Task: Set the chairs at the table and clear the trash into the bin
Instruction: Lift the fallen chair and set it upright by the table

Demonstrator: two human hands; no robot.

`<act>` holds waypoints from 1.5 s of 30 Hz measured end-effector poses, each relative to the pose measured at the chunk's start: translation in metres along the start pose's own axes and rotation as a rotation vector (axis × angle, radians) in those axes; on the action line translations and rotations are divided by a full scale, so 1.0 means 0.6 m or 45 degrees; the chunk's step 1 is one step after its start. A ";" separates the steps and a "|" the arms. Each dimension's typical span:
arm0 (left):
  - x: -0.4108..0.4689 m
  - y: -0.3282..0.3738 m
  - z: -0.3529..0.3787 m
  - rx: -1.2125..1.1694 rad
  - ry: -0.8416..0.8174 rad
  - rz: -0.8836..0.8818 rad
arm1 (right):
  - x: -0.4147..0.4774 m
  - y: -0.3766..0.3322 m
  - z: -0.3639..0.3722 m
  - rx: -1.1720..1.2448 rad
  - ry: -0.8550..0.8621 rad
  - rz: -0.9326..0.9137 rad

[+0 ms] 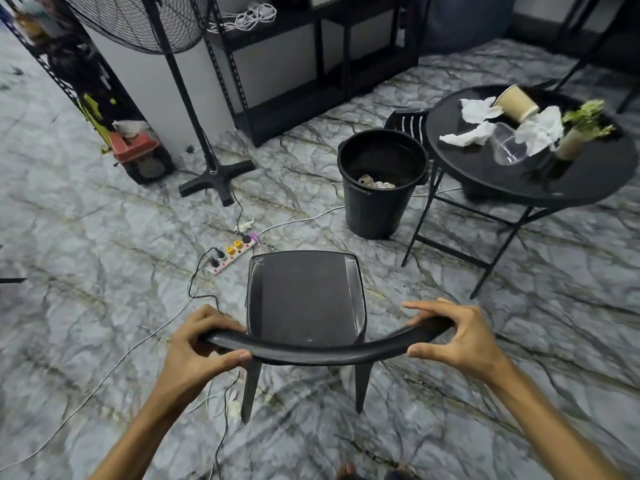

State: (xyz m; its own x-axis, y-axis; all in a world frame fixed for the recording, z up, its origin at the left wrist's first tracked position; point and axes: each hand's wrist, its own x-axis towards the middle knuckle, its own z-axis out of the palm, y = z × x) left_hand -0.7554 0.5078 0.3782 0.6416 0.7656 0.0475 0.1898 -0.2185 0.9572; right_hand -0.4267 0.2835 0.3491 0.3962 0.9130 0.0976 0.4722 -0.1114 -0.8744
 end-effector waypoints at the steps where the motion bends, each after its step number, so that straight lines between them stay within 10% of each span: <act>1: 0.006 0.004 0.005 -0.006 -0.012 0.009 | -0.003 0.000 -0.005 0.000 0.025 -0.008; 27: 0.340 0.078 0.437 -0.200 -0.544 0.192 | -0.106 0.121 -0.352 -0.258 0.756 0.107; 45: 0.444 -0.014 0.486 -0.199 -0.670 0.208 | -0.048 0.196 -0.314 -0.408 0.864 0.161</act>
State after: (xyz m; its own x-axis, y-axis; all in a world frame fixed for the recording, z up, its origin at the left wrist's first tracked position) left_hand -0.3694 0.5370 0.2993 0.9447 0.3159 0.0884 -0.0298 -0.1859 0.9821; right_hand -0.2343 0.1702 0.3330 0.8111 0.4554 0.3670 0.5552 -0.4024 -0.7279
